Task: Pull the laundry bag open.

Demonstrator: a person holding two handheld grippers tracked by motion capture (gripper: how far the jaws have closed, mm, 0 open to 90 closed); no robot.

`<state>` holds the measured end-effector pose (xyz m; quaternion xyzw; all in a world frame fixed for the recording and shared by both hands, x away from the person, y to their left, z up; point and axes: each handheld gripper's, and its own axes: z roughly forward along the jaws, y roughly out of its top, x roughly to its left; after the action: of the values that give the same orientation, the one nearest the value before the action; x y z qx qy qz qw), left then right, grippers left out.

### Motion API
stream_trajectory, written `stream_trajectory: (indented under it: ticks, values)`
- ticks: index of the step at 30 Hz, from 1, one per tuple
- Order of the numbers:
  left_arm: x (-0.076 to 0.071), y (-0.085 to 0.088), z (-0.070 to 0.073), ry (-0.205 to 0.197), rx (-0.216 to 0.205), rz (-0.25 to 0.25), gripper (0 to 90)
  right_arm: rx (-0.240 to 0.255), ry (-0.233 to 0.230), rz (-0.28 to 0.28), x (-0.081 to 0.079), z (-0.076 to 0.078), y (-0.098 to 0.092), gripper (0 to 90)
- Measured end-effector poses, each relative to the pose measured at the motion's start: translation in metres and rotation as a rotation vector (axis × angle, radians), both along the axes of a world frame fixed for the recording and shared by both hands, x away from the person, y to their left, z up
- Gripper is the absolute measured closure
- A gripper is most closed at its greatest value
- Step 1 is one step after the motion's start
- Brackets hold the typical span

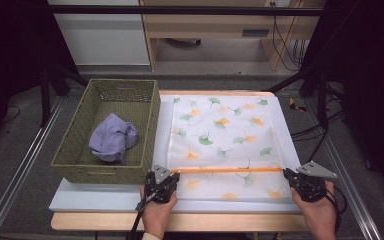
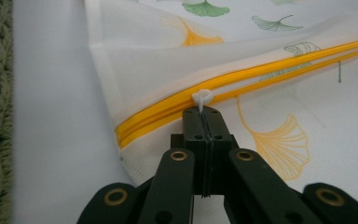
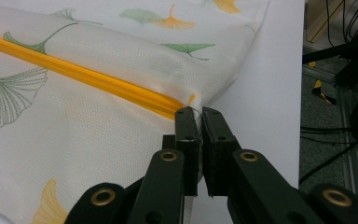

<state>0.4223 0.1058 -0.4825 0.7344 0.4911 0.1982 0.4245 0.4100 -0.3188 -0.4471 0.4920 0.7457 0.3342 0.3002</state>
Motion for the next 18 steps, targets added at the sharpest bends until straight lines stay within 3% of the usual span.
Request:
stream_trajectory:
  ticks: [11,18]
  values:
    - [-0.003,0.005,-0.004,0.003,0.032,0.011,89.7,0.005,0.004,0.002,0.0,-0.001,-0.001,86.2]
    - [-0.005,0.013,-0.006,0.001,0.019,0.026,89.7,0.005,0.009,0.0,-0.001,-0.001,0.0,86.2]
